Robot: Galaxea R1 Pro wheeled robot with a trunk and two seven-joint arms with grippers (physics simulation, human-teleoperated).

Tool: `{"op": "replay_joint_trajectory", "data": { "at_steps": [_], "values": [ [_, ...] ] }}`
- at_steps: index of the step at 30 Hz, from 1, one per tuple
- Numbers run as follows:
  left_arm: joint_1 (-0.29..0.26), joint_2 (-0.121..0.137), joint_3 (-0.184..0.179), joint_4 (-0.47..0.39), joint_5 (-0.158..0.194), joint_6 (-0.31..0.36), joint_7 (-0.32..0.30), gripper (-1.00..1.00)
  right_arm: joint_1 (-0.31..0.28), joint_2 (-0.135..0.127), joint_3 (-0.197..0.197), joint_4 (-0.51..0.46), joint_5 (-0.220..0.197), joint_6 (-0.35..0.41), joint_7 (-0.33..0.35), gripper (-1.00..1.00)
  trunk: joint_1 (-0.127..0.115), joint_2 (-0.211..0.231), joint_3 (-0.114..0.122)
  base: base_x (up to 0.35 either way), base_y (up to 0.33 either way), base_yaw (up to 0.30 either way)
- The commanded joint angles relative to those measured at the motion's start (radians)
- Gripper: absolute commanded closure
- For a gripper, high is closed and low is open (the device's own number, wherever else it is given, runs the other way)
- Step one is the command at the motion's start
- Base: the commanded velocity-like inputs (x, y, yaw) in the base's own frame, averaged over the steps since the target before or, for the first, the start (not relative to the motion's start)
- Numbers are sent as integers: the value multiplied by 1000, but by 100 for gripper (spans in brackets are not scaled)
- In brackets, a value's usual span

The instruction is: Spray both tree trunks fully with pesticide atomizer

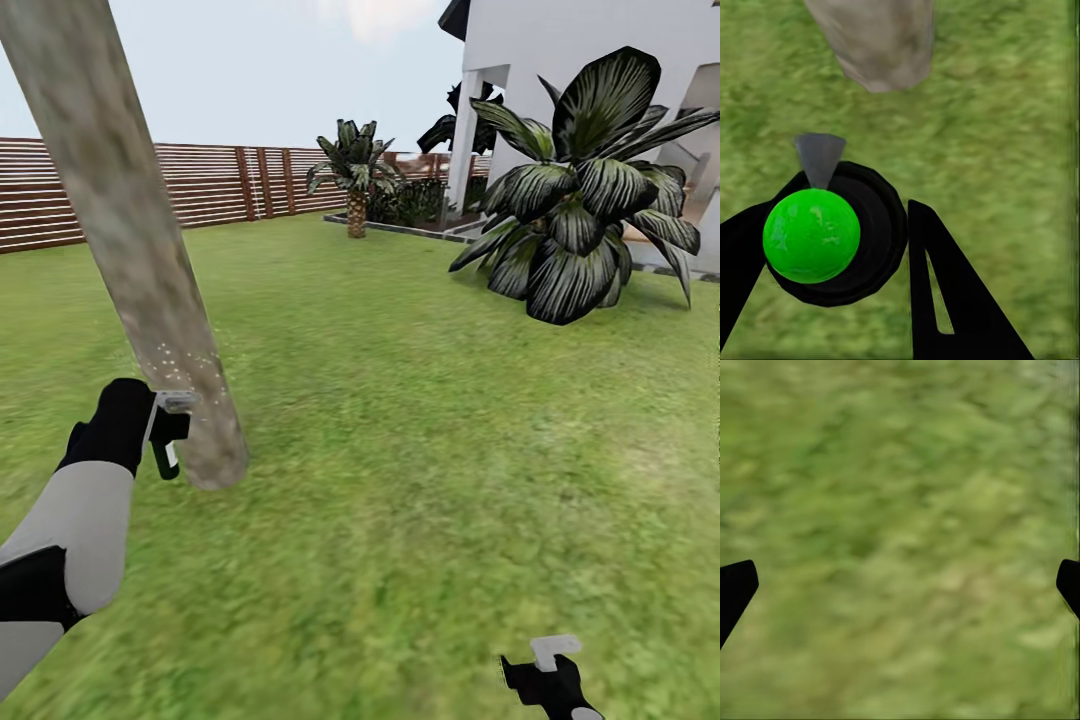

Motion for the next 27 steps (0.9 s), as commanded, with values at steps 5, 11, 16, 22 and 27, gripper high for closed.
{"op": "replay_joint_trajectory", "data": {
  "at_steps": [5,11,16,22,27],
  "values": [
    [-1,-3,3,-1,-11,3,-10,100,-1,0,-5,0,10,-3,-1,-100,0,0,-1,0,-270,0],
    [-1,-2,3,-1,-11,3,-10,100,-1,0,-5,-1,10,-3,-1,-100,0,0,-1,0,-271,0],
    [-1,-2,3,-1,-11,3,-10,100,-1,1,-5,-1,10,-3,-1,-100,0,0,-1,0,-271,10],
    [1,0,2,-1,-11,3,-10,100,-1,2,-5,0,10,-3,-1,-100,0,0,-1,32,-269,224],
    [2,3,1,-1,-12,2,-10,100,-1,2,-5,-1,10,-3,-1,-100,0,0,-1,213,-203,276]
  ]
}}
